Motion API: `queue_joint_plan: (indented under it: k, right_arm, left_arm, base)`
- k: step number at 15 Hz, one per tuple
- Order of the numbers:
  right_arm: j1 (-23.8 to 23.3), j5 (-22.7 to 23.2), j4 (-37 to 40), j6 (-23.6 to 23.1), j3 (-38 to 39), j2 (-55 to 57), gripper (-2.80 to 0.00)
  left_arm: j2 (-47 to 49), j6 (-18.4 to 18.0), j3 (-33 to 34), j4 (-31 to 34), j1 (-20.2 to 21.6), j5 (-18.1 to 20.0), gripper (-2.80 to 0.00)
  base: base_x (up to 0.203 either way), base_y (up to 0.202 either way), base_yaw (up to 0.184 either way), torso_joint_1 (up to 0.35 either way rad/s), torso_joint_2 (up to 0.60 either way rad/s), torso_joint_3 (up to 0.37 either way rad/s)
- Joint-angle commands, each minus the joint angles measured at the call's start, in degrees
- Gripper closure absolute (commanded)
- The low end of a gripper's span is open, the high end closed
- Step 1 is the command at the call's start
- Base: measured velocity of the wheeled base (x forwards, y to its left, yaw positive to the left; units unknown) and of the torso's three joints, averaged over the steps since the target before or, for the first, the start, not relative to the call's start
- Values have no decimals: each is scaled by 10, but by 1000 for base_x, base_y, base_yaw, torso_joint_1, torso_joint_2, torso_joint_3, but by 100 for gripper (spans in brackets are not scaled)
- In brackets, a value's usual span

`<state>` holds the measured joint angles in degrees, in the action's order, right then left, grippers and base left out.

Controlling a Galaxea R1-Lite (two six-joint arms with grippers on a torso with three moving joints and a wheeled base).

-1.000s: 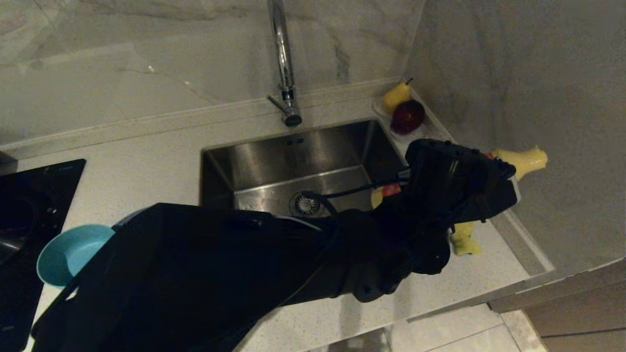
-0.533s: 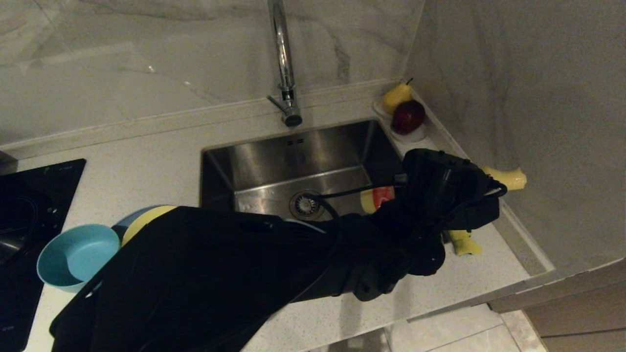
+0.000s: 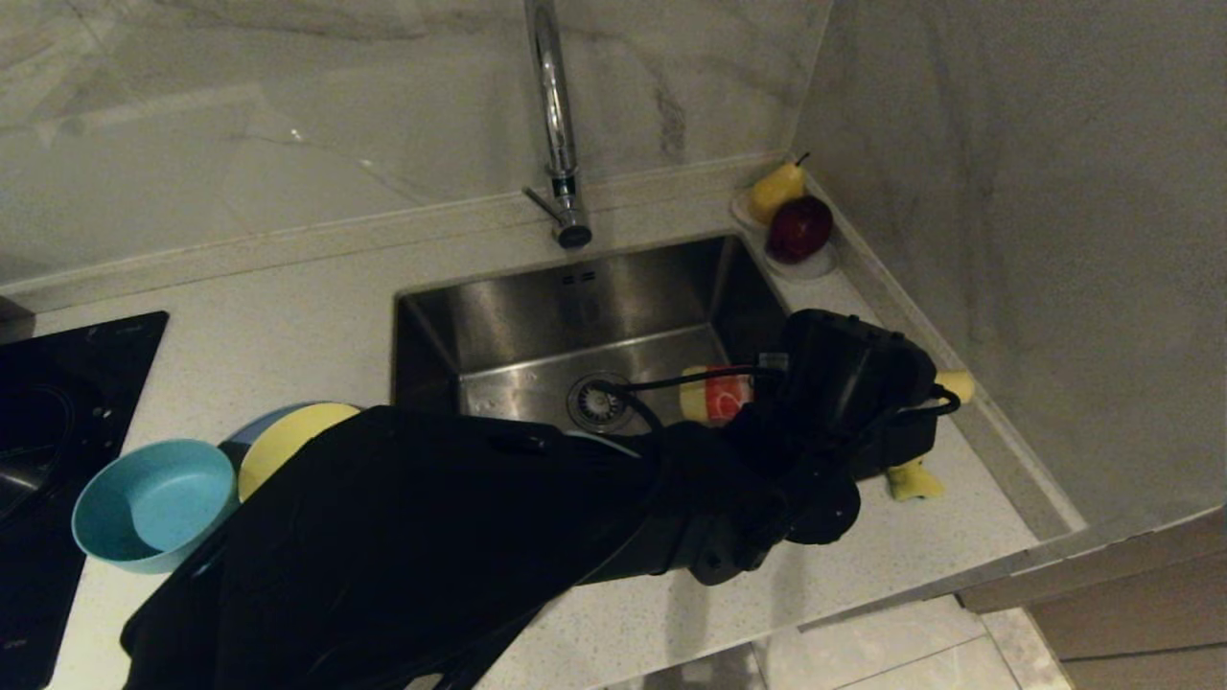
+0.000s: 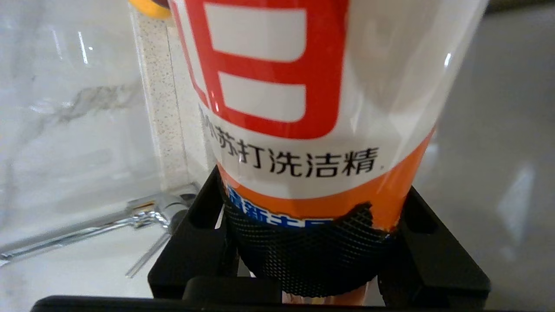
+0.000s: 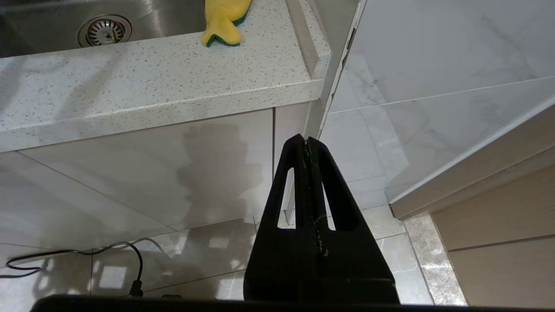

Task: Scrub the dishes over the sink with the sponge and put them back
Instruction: Squeeze it onto the sponge

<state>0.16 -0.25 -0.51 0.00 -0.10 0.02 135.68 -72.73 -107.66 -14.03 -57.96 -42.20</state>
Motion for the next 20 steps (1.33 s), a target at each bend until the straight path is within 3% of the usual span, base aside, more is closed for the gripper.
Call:
queue_joint_plan:
  k: [1,8,14,20]
  right_arm:
    - [0,0,0,0,0,0,0]
    - [0,0,0,0,0,0,0]
    - [0,0,0,0,0,-1,0]
    - [0,0,0,0,0,-1,0]
  left_arm:
    - [9,-18,-1,-2,0,-6,0]
    - [13,-149,-6,-31,0,-9,0]
    - [49,-153,-5,-77,0,-79,0]
    - [79,-156,-5,-140,-1,-86,0]
  base:
    - [0,0,0,0,0,0]
    - [0,0,0,0,0,0]
    - [0,0,0,0,0,0]
    - [0,0,0,0,0,0]
